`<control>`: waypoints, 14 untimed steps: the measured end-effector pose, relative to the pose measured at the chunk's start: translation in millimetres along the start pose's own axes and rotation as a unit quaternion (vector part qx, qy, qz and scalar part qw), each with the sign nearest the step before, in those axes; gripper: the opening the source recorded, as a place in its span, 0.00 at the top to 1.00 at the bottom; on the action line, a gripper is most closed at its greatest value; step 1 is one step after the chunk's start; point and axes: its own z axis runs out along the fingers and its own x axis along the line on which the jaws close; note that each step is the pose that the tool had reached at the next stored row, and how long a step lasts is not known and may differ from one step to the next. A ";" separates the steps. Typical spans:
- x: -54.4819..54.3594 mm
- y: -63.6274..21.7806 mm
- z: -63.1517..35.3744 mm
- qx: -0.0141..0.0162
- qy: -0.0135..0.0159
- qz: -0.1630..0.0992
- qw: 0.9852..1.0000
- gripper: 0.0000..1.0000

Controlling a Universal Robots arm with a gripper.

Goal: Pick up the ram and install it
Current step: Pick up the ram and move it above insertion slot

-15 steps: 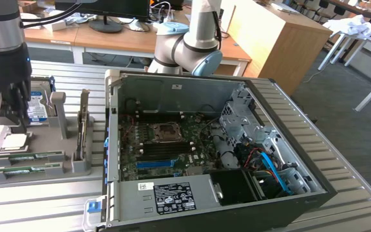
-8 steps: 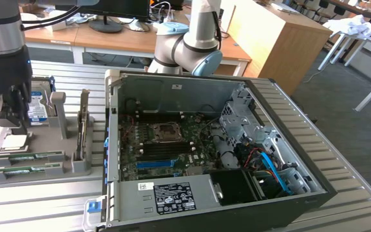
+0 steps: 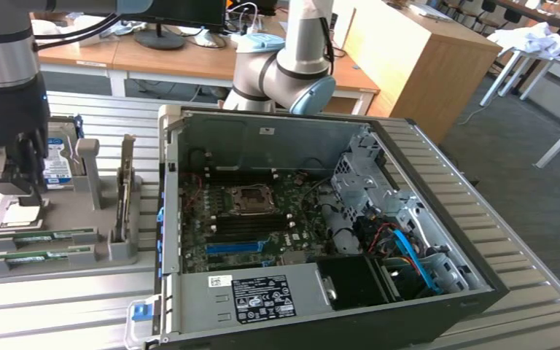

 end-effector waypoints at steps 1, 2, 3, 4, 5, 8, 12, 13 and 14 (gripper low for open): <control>0.0 0.0 0.7 0.000 0.000 0.000 1.000 0.70; 0.0 -0.1 1.3 0.000 0.000 0.000 1.000 0.70; 0.0 -0.1 2.0 0.000 0.000 0.000 1.000 0.70; -0.1 -0.1 2.8 0.000 0.000 0.000 1.000 0.70; -0.1 -0.1 3.4 0.000 0.000 0.000 1.000 0.70; -0.2 -0.2 5.4 0.000 0.000 0.000 1.000 0.70; -0.2 -0.3 8.1 0.000 0.000 0.000 1.000 0.70; -0.2 -0.3 8.7 0.000 0.000 0.000 1.000 0.70; -0.3 -0.3 9.4 0.000 0.000 0.000 1.000 0.70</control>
